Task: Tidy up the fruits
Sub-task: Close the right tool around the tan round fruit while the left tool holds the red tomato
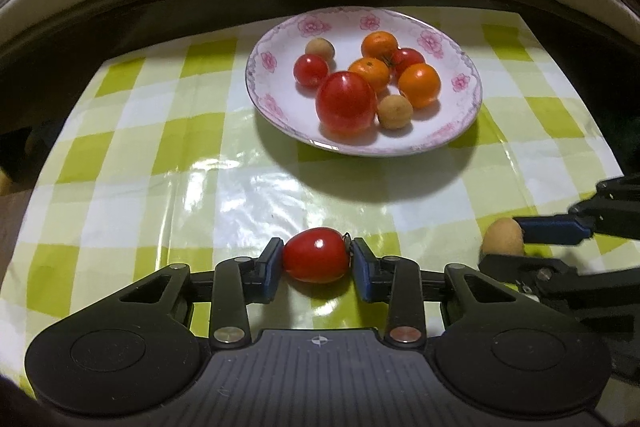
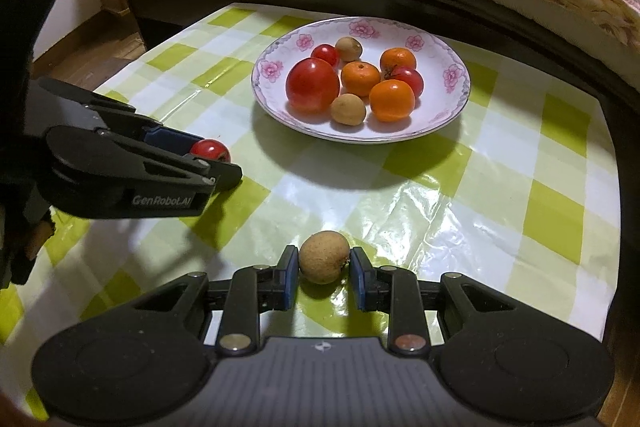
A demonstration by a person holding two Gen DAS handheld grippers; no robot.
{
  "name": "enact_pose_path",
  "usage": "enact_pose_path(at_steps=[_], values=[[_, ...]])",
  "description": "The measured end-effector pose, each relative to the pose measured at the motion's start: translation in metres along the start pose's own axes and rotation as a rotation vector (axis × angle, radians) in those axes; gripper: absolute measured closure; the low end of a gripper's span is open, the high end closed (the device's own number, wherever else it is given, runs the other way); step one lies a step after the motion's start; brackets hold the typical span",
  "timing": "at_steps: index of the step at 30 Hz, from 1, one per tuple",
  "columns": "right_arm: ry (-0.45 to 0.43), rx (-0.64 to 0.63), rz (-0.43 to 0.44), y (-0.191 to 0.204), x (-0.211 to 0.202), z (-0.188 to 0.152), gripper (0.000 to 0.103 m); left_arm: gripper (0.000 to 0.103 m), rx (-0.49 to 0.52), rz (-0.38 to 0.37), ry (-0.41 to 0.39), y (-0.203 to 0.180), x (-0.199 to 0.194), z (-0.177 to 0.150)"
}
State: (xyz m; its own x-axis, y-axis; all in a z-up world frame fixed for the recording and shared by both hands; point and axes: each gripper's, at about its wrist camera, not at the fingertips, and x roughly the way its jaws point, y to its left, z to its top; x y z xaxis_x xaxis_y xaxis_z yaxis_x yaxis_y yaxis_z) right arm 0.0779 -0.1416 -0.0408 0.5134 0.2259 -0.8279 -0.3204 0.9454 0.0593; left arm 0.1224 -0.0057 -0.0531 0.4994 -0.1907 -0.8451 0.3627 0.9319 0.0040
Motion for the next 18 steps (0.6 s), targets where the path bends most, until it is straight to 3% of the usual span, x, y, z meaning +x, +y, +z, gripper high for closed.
enact_pose_path(at_steps=[18], values=[[0.019,-0.071,-0.027,0.02,-0.005,-0.008,0.073,0.058,0.041,-0.002,0.034,-0.016,-0.029,-0.04]])
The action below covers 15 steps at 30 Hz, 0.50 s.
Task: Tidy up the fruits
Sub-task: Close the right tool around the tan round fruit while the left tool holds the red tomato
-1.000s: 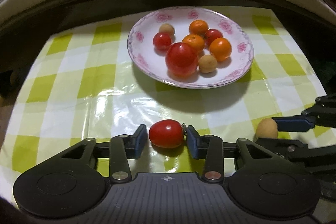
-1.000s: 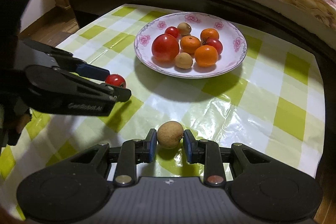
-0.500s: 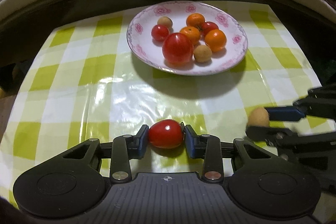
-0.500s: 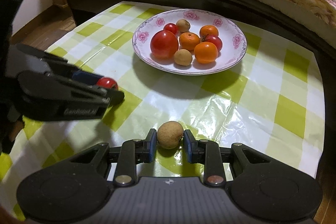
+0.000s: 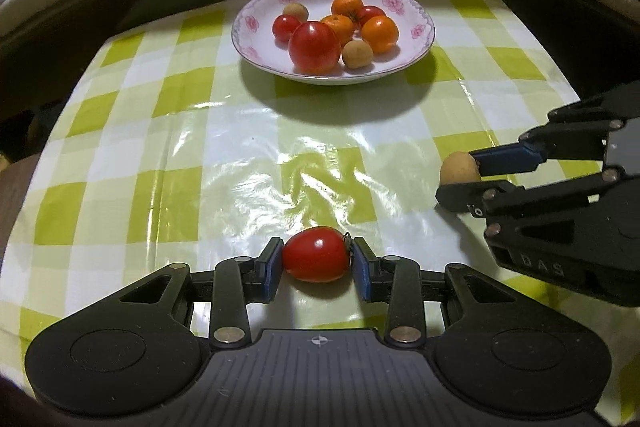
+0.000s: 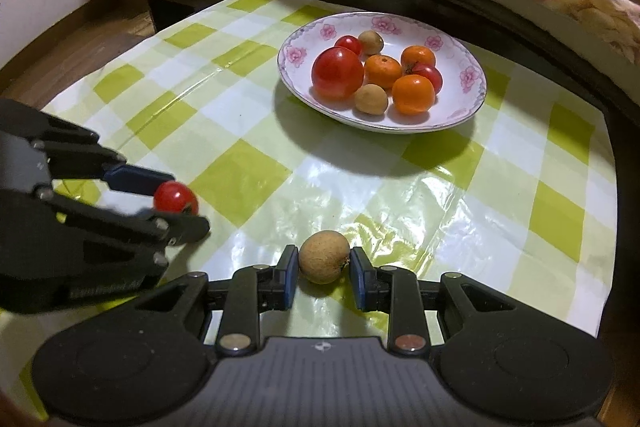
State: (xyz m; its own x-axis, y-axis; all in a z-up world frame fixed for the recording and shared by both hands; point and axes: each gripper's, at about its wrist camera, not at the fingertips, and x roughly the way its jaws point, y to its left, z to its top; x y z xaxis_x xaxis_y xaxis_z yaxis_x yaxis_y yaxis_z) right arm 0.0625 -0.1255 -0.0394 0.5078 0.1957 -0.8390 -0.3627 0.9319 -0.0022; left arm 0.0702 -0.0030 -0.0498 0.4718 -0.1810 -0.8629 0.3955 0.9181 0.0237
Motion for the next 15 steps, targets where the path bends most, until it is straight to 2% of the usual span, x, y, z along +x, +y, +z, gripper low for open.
enact_pose_path(at_steps=[4,13,15], values=[[-0.002,-0.012,-0.01,0.0024,0.0013,0.0007,0.072,0.053,0.007,0.003,-0.009,0.0012,0.0009,-0.0003],[0.005,-0.018,0.002,0.0038,0.0043,-0.0004,0.072,0.053,0.004,-0.002,-0.014,0.0024,0.0001,-0.0001],[0.007,-0.02,0.003,0.0038,0.0042,0.0001,0.072,0.048,0.0,0.006,-0.013,0.0034,0.0001,0.0002]])
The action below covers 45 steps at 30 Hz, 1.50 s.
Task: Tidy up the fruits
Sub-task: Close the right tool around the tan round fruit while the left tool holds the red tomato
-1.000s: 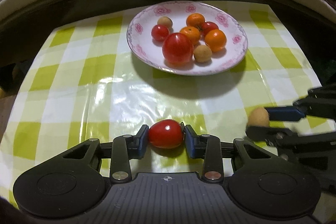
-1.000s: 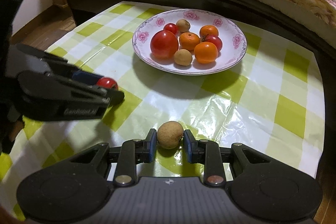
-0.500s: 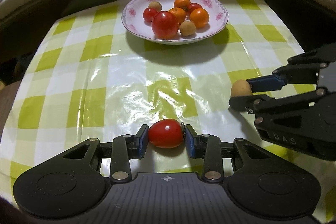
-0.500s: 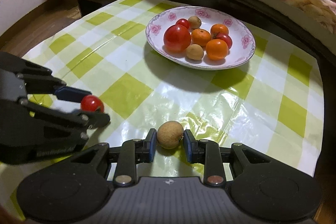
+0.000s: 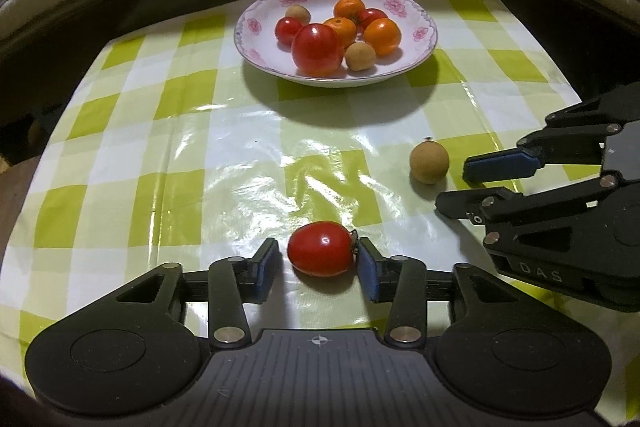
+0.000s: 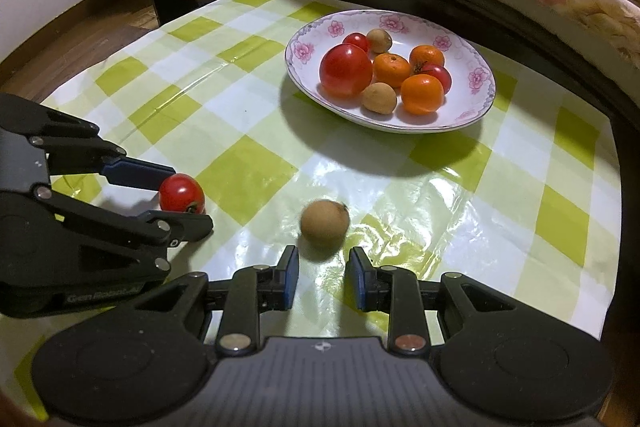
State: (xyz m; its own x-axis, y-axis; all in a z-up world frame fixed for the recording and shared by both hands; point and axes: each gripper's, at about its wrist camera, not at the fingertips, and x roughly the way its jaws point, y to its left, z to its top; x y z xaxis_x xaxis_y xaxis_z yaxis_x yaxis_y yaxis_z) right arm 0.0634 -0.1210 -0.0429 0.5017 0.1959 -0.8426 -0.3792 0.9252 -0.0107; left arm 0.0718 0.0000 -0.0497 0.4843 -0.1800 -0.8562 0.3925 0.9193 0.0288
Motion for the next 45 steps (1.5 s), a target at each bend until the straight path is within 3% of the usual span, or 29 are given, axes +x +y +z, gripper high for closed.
enact_pose_path(at_steps=[2,6,10,20,27,41,45], values=[[0.0,0.0,0.001,0.0,0.0,0.0,0.072,0.043,0.0,0.012,-0.001,0.0,0.001,0.001],[0.001,-0.001,0.002,0.0,0.0,0.0,0.072,0.044,-0.008,0.013,-0.003,-0.001,0.002,0.003],[0.002,-0.001,0.0,-0.001,0.0,0.0,0.072,0.058,-0.007,-0.009,-0.003,-0.003,0.001,0.004],[-0.091,0.065,0.049,-0.014,-0.007,0.019,0.064,0.059,0.003,-0.033,-0.011,-0.003,-0.001,0.006],[-0.07,0.065,0.079,-0.008,0.014,0.033,0.058,0.059,0.001,-0.045,-0.004,0.001,-0.001,0.005],[-0.1,0.046,0.153,0.004,0.034,0.052,0.058,0.058,-0.015,-0.057,-0.008,0.003,-0.001,0.0],[-0.072,0.031,0.126,0.008,0.043,0.056,0.062,0.059,-0.006,-0.055,-0.008,0.002,0.0,-0.001]])
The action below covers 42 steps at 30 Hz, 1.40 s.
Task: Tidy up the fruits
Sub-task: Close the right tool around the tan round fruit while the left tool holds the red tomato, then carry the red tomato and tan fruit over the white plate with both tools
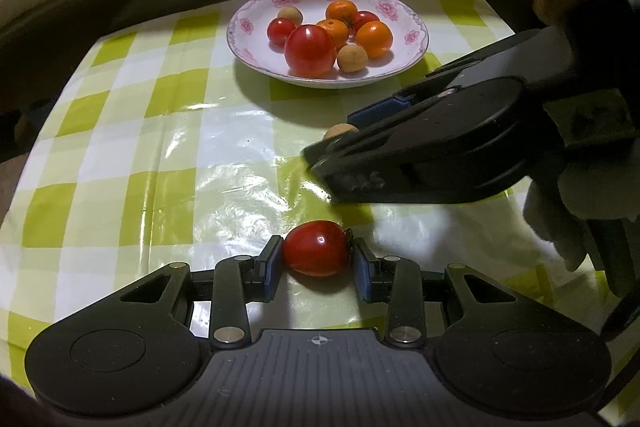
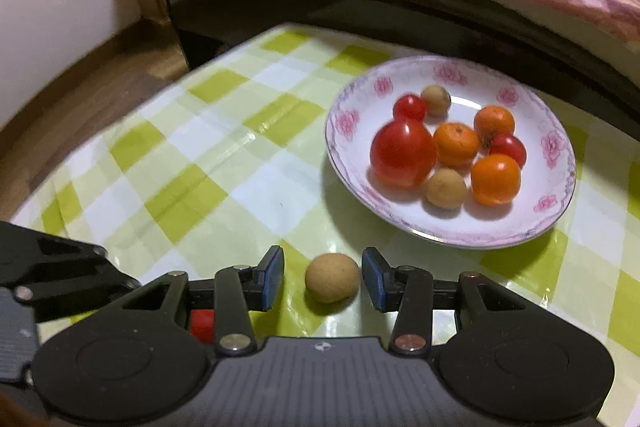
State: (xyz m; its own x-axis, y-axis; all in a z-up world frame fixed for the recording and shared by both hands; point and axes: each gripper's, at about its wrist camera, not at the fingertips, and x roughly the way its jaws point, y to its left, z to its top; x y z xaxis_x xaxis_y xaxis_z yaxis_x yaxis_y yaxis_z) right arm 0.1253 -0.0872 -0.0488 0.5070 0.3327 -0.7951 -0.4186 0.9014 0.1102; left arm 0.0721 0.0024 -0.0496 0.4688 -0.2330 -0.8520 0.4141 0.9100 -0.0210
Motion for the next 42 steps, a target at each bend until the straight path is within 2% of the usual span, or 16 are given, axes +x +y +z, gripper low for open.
enact_pose_path(at_steps=[1,2,12,23,36,42], values=[[-0.005,0.001,-0.013,-0.001,0.0,-0.001,0.07,0.059,-0.001,0.0,0.0,0.0,0.0,0.0],[-0.001,-0.006,-0.03,-0.001,-0.002,-0.002,0.071,0.059,-0.001,0.0,0.001,0.0,0.0,0.001],[0.011,0.034,-0.074,-0.019,-0.031,-0.016,0.071,0.06,-0.026,0.005,-0.032,0.001,-0.005,0.014],[-0.043,0.062,-0.127,-0.046,-0.065,-0.001,0.071,0.06,-0.012,0.011,-0.129,-0.014,-0.002,0.069],[-0.044,0.081,-0.134,-0.074,-0.03,0.031,0.071,0.06,-0.051,0.05,-0.123,0.007,0.034,0.105],[-0.06,0.105,-0.127,-0.088,-0.02,0.043,0.071,0.06,-0.045,0.05,-0.157,0.011,0.036,0.121]])
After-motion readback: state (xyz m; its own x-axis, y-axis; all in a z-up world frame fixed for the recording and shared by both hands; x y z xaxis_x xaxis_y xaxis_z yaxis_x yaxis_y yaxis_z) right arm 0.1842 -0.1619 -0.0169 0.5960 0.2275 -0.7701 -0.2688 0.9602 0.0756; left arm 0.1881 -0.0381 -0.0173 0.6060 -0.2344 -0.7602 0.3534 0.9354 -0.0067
